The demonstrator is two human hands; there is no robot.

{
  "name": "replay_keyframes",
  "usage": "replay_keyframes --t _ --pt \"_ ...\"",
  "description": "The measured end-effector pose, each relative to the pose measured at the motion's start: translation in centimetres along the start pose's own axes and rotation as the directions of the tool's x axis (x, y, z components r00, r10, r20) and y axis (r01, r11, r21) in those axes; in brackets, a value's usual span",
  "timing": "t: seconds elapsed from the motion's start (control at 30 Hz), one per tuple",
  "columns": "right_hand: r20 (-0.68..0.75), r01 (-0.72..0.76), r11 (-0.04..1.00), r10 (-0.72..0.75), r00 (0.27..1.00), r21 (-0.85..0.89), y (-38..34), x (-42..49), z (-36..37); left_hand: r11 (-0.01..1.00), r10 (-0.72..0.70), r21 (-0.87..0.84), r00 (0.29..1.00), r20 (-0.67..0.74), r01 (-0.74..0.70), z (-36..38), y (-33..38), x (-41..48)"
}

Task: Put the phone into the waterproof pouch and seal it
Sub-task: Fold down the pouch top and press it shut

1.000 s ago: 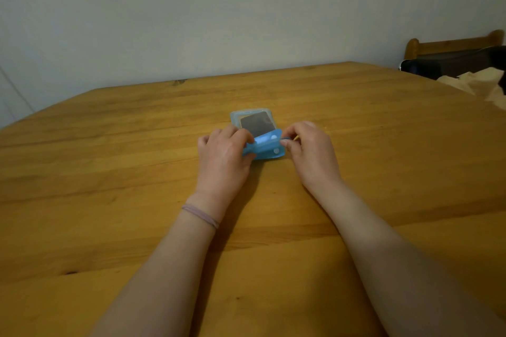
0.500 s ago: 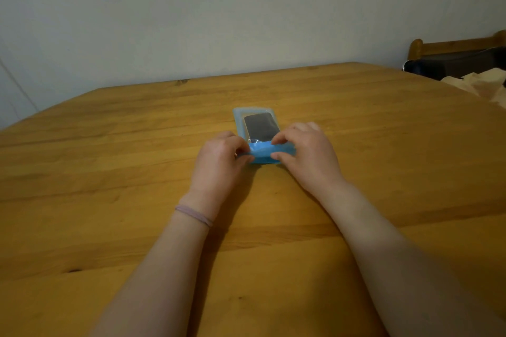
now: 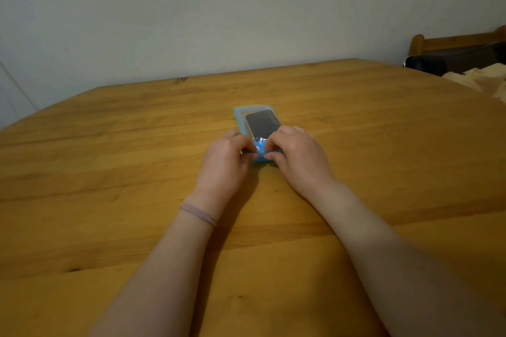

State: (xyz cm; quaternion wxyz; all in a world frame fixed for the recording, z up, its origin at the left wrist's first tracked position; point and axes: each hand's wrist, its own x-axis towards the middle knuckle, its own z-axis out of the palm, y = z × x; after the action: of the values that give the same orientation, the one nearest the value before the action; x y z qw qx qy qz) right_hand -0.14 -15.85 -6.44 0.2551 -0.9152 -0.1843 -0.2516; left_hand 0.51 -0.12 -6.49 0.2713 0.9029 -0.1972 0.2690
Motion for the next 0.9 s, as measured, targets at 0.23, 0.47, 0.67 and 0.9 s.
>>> replay_keyframes --t 0.23,0.47,0.67,0.9 --pt "-0.058 -0.001 0.999 0.000 0.998 -0.032 -0.12 -0.19 0.08 0.999 0.022 0.035 1.000 0.015 -0.022 -0.22 0.15 0.18" --pt "-0.037 -0.015 1.000 0.015 0.999 0.015 -0.13 -0.13 0.19 0.993 0.057 0.105 0.998 0.020 -0.058 -0.25 0.57 0.09" --pt "-0.051 -0.038 0.999 0.039 0.998 0.022 0.34 -0.06 0.05 0.967 0.062 0.246 0.998 0.032 -0.068 -0.17 0.25 0.25" --pt "-0.078 -0.014 0.999 0.011 0.997 -0.039 0.18 -0.01 0.08 0.938 0.098 0.332 0.995 0.015 -0.097 -0.19 0.61 0.26"
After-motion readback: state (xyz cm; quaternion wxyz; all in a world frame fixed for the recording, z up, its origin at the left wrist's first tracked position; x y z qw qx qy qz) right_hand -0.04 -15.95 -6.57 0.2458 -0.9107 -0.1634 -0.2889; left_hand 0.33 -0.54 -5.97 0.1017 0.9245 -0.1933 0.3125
